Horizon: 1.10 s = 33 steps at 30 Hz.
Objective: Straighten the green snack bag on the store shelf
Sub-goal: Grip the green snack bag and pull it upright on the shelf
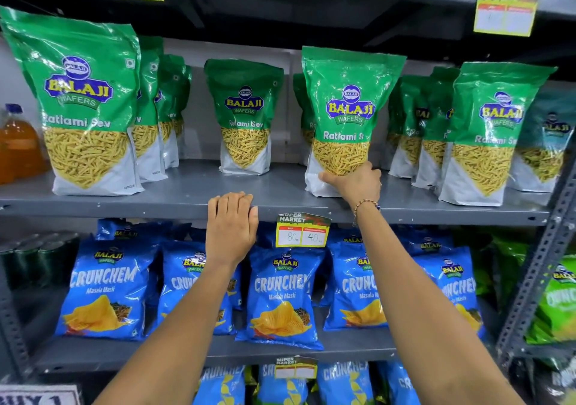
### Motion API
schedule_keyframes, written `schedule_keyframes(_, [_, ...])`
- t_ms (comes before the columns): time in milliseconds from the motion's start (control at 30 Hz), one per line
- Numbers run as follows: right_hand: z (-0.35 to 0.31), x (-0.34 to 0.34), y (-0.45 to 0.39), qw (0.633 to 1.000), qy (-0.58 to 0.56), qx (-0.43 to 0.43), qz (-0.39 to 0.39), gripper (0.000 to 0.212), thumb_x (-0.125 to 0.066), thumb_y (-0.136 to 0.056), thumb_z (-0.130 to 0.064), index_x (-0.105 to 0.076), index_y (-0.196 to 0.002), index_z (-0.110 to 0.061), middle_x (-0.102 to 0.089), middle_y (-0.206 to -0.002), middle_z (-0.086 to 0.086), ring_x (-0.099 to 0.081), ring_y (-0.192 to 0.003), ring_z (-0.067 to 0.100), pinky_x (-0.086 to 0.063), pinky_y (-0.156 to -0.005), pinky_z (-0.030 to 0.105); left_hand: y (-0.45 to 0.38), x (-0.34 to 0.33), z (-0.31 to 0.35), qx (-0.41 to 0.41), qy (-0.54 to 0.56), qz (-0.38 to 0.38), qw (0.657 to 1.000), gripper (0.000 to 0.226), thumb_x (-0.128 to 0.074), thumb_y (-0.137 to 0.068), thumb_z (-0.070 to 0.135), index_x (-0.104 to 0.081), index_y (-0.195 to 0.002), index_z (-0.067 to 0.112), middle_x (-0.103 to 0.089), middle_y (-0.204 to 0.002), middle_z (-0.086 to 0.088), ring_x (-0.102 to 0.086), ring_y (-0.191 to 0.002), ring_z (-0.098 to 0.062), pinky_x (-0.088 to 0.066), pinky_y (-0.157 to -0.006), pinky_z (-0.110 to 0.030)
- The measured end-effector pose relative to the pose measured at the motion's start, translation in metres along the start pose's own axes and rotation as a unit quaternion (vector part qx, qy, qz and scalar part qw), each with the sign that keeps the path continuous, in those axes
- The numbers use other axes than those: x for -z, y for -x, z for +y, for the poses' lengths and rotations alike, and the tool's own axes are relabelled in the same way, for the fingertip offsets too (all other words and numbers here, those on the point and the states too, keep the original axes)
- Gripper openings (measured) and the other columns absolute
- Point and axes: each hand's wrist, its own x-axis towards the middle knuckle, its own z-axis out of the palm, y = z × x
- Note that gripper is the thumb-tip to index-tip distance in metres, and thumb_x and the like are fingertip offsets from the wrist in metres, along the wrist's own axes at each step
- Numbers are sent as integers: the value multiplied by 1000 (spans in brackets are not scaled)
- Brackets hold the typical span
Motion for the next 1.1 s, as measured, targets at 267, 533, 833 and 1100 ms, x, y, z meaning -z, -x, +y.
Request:
schedule_keyframes(267, [1, 11, 19, 1000, -16, -7, 6, 94, -82, -58, -54, -43, -128, -5, -46, -129, 16, -49, -120, 35, -45, -93, 44, -1, 6, 4, 17, 4, -20, 1000, 36, -33, -99, 27, -59, -108, 4, -62, -105, -14, -55, -94, -32, -38, -91, -47])
schedule_keyframes(533, [0, 17, 30, 1000, -21, -10, 15, 94, -82, -58, -54, -43, -128, -5, -45, -128, 15, -49, -120, 34, -46, -92, 43, -1, 10, 5, 19, 12, -35, 999, 36, -33, -100, 28, -59, -110, 5, -63, -107, -13, -54, -96, -31, -36, -91, -45])
schedule_keyframes(833, [2, 24, 42, 999, -22, -1, 23, 93, -81, -58, -55, -44, -126, -5, -46, -125, 16, -50, -118, 34, -46, -92, 41, -1, 14, 4, 19, 13, -61, 998, 37, -31, -101, 28, -58, -111, 6, -62, -108, -12, -54, -97, -32, -37, -90, -45])
schedule_keyframes(1100, [2, 22, 47, 999, -20, -4, 42, 95, -81, -56, -57, -42, -125, -5, -46, -124, 15, -50, -117, 34, -47, -90, 43, -1, 13, 3, 22, 20, -61, 998, 36, -32, -101, 29, -58, -111, 6, -62, -108, -12, -53, -97, -31, -37, -90, -45])
